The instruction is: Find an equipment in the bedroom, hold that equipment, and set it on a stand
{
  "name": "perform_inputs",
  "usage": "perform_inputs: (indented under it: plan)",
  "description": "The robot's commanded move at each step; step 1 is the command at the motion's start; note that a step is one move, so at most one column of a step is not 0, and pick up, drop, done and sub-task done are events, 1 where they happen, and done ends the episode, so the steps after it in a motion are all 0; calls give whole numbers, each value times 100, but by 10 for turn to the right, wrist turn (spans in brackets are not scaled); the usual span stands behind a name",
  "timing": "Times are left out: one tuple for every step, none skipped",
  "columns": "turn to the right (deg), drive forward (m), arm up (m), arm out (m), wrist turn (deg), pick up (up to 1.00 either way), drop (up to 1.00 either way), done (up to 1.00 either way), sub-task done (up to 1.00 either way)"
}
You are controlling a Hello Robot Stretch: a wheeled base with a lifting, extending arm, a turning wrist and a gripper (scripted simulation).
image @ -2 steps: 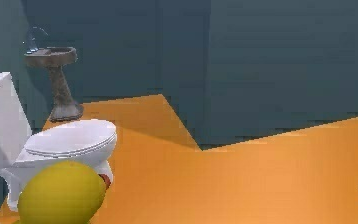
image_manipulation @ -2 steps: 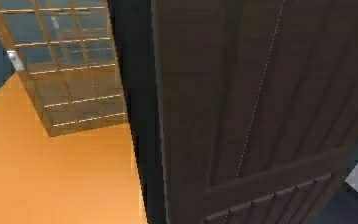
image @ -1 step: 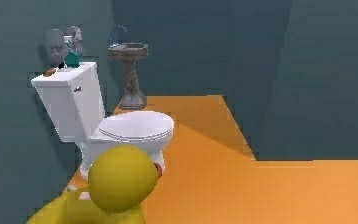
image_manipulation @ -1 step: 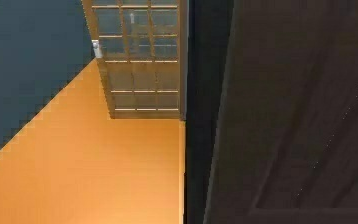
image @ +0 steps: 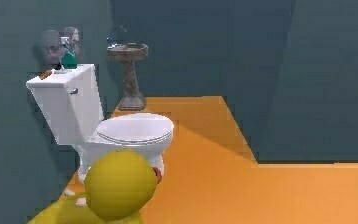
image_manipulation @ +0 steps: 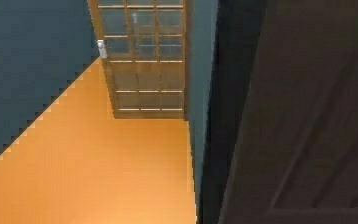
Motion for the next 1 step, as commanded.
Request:
perform_inputs:
  plan:
    - [210,0,0,0,0,0,0,0,0]
